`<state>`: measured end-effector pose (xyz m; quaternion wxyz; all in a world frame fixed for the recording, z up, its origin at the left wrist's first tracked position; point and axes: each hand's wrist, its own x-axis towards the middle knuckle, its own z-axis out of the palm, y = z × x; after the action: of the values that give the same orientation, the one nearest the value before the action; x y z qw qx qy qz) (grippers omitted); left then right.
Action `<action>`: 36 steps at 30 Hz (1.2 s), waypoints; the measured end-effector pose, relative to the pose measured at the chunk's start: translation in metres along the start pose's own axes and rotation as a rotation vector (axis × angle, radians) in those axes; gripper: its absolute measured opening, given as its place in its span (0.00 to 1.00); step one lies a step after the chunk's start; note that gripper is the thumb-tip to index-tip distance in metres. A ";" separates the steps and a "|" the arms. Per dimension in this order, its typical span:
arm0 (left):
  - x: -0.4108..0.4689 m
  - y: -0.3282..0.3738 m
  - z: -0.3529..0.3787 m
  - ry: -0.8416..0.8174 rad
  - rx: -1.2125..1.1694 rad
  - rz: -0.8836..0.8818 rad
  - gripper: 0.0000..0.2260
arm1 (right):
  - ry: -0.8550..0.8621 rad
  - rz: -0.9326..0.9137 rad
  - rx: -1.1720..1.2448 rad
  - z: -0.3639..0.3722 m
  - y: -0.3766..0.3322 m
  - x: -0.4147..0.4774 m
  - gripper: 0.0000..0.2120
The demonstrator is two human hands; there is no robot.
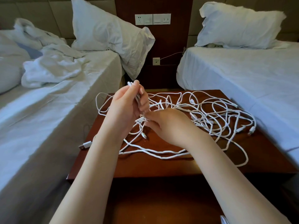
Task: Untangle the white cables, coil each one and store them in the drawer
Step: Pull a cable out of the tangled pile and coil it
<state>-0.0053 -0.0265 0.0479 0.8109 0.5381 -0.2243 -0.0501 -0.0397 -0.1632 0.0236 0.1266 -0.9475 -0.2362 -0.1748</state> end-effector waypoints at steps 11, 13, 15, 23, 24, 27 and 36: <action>0.014 -0.016 -0.041 0.527 0.275 0.181 0.18 | -0.234 0.084 0.059 -0.011 -0.023 0.001 0.13; 0.014 -0.022 -0.047 0.579 0.488 0.244 0.20 | -0.246 0.071 0.071 -0.015 -0.021 0.001 0.12; 0.013 -0.028 -0.052 0.590 0.680 0.269 0.22 | -0.233 0.055 0.051 -0.018 -0.021 0.000 0.15; 0.010 -0.047 -0.050 0.479 0.985 0.211 0.19 | -0.049 0.068 0.039 -0.030 -0.013 -0.003 0.11; 0.010 -0.048 -0.050 0.460 0.997 0.206 0.19 | -0.019 0.071 0.044 -0.031 -0.011 -0.003 0.11; 0.009 -0.048 -0.047 0.400 1.041 0.171 0.19 | 0.088 0.082 0.052 -0.032 -0.002 -0.005 0.10; 0.007 -0.051 -0.036 0.147 0.935 -0.050 0.19 | 0.405 0.016 0.037 -0.027 0.016 -0.003 0.11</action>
<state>0.0240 -0.0195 -0.0075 0.4938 0.8529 -0.1519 0.0750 -0.0421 -0.1873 0.0446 0.1904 -0.8923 -0.2015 -0.3563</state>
